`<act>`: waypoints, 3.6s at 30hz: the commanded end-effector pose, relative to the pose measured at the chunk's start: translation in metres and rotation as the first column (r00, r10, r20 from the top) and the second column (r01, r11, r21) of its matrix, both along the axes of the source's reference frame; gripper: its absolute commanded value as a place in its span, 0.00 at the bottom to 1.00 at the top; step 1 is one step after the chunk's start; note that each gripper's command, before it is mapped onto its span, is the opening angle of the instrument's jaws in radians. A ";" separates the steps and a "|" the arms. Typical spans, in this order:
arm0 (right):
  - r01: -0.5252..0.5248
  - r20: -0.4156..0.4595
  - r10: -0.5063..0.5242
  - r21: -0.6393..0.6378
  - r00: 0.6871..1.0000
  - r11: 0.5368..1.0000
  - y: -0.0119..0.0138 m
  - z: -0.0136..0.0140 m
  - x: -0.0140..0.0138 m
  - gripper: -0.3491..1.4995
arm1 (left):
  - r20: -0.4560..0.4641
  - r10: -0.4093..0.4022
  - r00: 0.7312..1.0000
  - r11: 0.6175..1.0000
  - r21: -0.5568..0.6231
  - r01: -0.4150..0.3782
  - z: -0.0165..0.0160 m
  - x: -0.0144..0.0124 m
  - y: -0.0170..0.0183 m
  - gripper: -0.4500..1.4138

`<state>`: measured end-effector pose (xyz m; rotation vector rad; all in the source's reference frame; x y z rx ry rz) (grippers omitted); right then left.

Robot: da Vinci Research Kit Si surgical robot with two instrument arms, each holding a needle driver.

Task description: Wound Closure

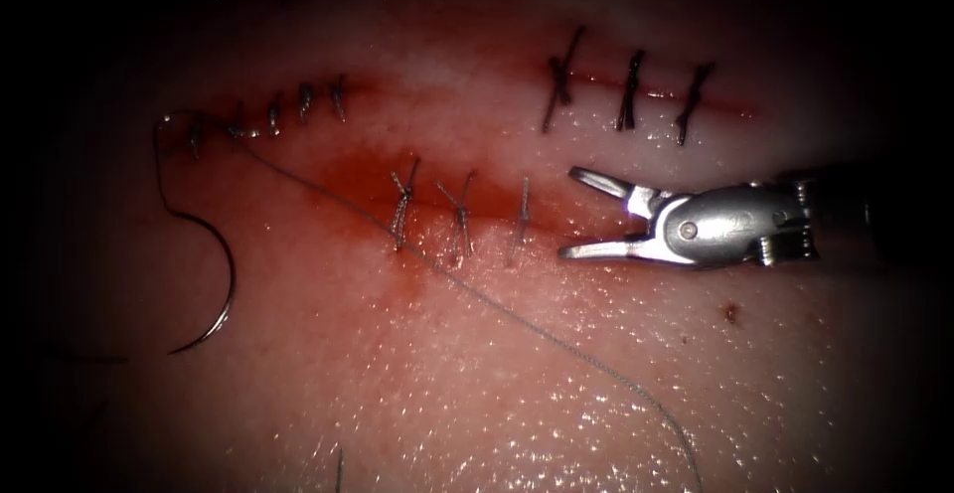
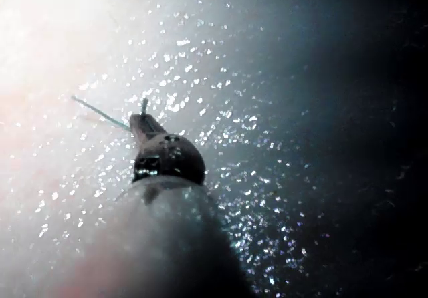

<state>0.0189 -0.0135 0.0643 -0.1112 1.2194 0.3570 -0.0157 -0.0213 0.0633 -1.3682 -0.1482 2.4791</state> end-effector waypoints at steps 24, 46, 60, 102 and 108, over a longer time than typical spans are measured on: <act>0.028 -0.004 -0.028 0.015 1.000 0.999 -0.0016 0.0008 0.0020 0.97 | -0.225 -0.222 0.949 0.963 0.100 0.249 0.0060 0.0137 0.0057 0.70; 0.050 0.004 -0.050 0.028 0.999 0.998 -0.0024 0.0014 0.0032 0.97 | -0.319 -0.461 0.828 0.830 0.176 0.529 0.0065 0.0139 0.0119 0.68; 0.052 0.006 -0.052 0.030 0.999 0.998 -0.0024 0.0014 0.0032 0.96 | -0.283 -0.410 0.867 0.880 0.127 0.457 0.0073 0.0123 0.0119 0.00; -0.183 0.010 0.197 0.423 0.980 0.888 -0.0003 -0.0128 -0.0028 0.67 | -0.196 -0.219 0.956 0.898 -0.423 0.119 -0.0147 -0.0098 0.0112 0.00; -0.221 0.082 0.205 0.390 0.975 0.894 -0.0006 -0.0203 -0.0037 0.61 | -0.350 -0.328 0.877 0.858 -0.499 0.121 -0.0130 -0.0133 0.0136 0.00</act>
